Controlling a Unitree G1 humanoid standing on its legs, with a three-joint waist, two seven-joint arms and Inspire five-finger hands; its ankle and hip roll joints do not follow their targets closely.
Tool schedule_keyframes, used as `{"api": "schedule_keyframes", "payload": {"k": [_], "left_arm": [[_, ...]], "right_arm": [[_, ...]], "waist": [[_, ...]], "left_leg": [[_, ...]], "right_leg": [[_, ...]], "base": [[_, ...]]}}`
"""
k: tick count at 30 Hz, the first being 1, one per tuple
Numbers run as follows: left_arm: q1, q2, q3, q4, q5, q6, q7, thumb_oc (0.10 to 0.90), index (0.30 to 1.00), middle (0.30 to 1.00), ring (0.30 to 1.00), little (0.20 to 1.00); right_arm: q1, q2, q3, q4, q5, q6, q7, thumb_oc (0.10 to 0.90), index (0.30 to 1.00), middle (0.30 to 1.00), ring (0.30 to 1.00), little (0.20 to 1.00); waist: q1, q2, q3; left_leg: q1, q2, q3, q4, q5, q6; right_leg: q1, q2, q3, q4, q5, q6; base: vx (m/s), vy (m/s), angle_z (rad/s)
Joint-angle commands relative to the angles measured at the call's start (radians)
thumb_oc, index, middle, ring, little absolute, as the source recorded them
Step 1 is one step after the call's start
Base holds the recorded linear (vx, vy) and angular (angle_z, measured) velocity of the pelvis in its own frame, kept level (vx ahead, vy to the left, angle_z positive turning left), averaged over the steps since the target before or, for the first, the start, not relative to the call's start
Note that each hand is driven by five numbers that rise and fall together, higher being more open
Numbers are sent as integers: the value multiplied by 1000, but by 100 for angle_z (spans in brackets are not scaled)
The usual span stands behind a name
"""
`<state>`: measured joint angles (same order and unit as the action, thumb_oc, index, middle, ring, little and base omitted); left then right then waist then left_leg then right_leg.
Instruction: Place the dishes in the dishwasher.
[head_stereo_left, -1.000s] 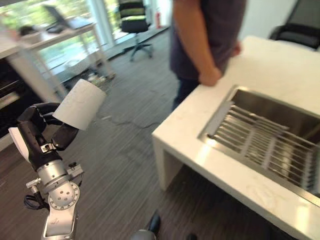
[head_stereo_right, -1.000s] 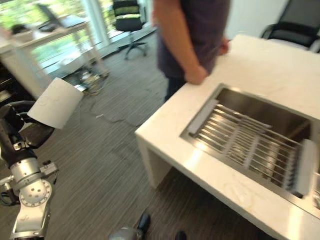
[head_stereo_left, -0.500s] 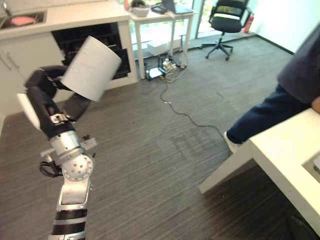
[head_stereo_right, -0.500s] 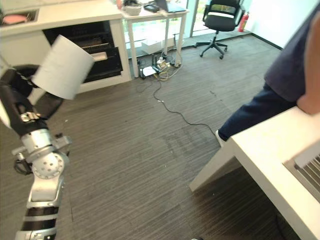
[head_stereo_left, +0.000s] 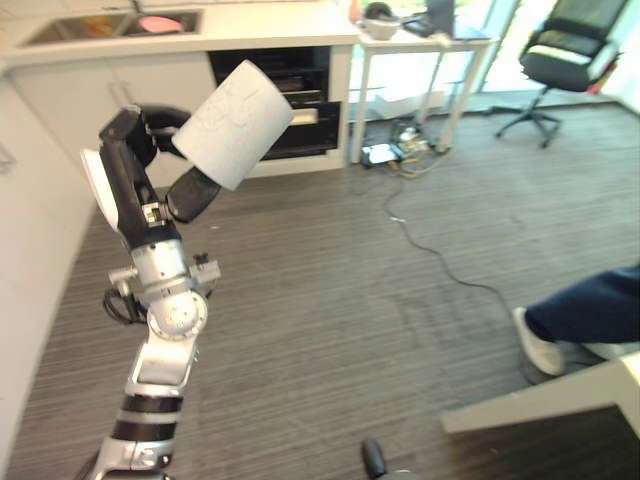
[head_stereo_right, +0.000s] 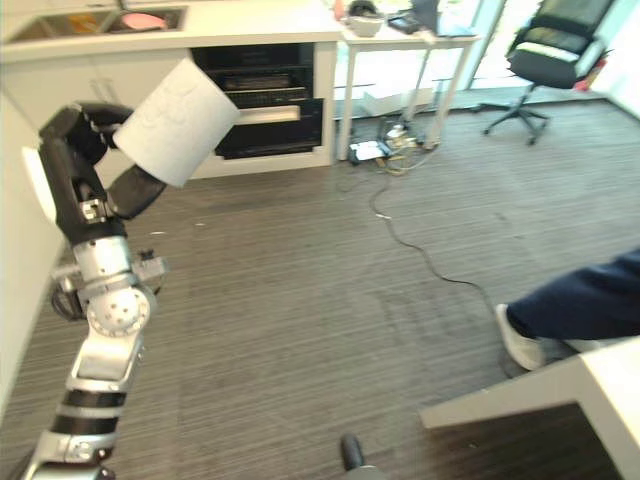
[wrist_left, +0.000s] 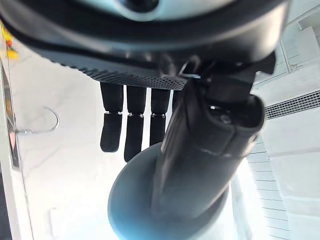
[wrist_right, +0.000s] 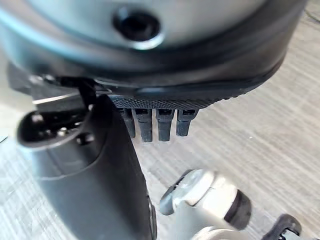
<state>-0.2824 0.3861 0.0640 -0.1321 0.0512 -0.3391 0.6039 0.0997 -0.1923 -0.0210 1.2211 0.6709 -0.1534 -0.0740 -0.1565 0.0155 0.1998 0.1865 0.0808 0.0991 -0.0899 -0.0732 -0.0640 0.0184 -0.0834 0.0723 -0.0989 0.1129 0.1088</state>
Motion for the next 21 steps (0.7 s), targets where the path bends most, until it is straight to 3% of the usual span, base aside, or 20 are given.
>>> {"api": "schedule_keyframes", "payload": {"k": [1, 6, 7, 9, 10, 11, 12, 14, 16, 17, 20, 21], "left_arm": [[-77, 67, -15, -102, -2, -71, -22, 400, 300, 300, 300, 300], [-56, 81, -16, -97, -5, -69, -24, 400, 300, 300, 300, 300], [-56, 71, -50, -83, -14, -55, -35, 400, 300, 300, 300, 300], [-62, 76, -58, -80, -7, -49, -38, 400, 300, 300, 300, 300], [-74, 85, -77, -87, 6, -47, -43, 400, 300, 300, 300, 300], [-100, 105, -100, -76, 17, -42, -41, 400, 300, 300, 300, 300], [-104, 107, -101, -73, 17, -43, -40, 400, 300, 300, 300, 300], [-138, 111, -134, -51, -8, -49, -44, 400, 300, 300, 300, 300], [-167, 133, -158, -35, -7, -51, -55, 400, 300, 300, 300, 300], [-172, 137, -163, -50, 8, -51, -59, 400, 300, 300, 300, 300], [-171, 121, -173, -84, 21, -48, -68, 400, 300, 300, 300, 300], [-167, 112, -172, -93, 30, -42, -66, 400, 300, 300, 300, 300]], "right_arm": [[-41, -39, -27, -22, -13, -46, 12, 800, 900, 900, 900, 900], [-44, -50, -3, -84, -39, -54, 14, 800, 900, 900, 900, 900], [-34, -45, 30, -145, -61, -66, 16, 800, 900, 900, 900, 900], [-27, -41, 42, -150, -75, -70, 18, 800, 900, 900, 900, 900], [-24, -38, 55, -169, -95, -69, 21, 800, 900, 900, 900, 900], [-26, -42, 74, -202, -112, -78, 16, 800, 900, 900, 900, 900], [-27, -40, 74, -203, -113, -78, 15, 800, 900, 900, 900, 900], [-35, -35, 77, -198, -114, -87, 6, 800, 900, 900, 900, 900], [-23, -14, 80, -173, -116, -86, 8, 800, 900, 900, 900, 900], [-14, -8, 75, -143, -114, -79, 2, 800, 900, 900, 900, 900], [29, 8, 23, -45, -103, -51, 0, 800, 900, 900, 900, 900], [46, 4, 1, -6, -116, -39, -6, 800, 900, 900, 900, 900]], "waist": [[-6, -86, -74], [-40, -106, -91], [-94, -123, -105], [-103, -125, -106], [-126, -133, -103], [-159, -150, -73], [-153, -152, -77], [-187, -176, -37], [-182, -185, -39], [-167, -175, -36], [-125, -154, -27], [-109, -148, -24]], "left_leg": [[-17, 8, 33, 3, 25, -25], [2, 6, 37, 3, 17, -20], [18, 2, 60, 3, -4, -14], [20, 0, 73, 3, -8, -11], [19, -2, 88, 3, -11, -8], [7, -2, 118, 3, -17, -2], [-1, -2, 125, 3, -9, -4], [-40, 7, 172, 3, -13, 1], [-92, 18, 213, 3, 16, -3], [-92, 31, 240, 3, 24, -4], [-96, 79, 297, 3, 52, -18], [-107, 93, 311, 3, 73, -24]], "right_leg": [[41, -51, -26, 125, -99, 68], [36, -57, -9, 160, -99, 79], [38, -63, 22, 144, -79, 92], [36, -63, 31, 130, -70, 94], [27, -61, 49, 117, -54, 97], [-31, -44, 98, 100, 17, 122], [-42, -42, 106, 99, 27, 121], [-138, 0, 145, 53, 113, 153], [-190, 23, 119, 35, 124, 153], [-187, 11, 56, 47, 94, 145], [-127, -79, -16, 96, 27, 120], [-93, -127, -12, 119, 30, 117]], "base": [[22, -28, 40], [37, 41, 27], [26, 107, 2], [-10, 81, -1], [-203, 73, -3], [-223, 62, -4], [-311, 70, -5], [-356, 42, 25], [-298, 25, -11], [-152, 4, -36], [-206, -128, 3], [-286, -201, 2]]}}
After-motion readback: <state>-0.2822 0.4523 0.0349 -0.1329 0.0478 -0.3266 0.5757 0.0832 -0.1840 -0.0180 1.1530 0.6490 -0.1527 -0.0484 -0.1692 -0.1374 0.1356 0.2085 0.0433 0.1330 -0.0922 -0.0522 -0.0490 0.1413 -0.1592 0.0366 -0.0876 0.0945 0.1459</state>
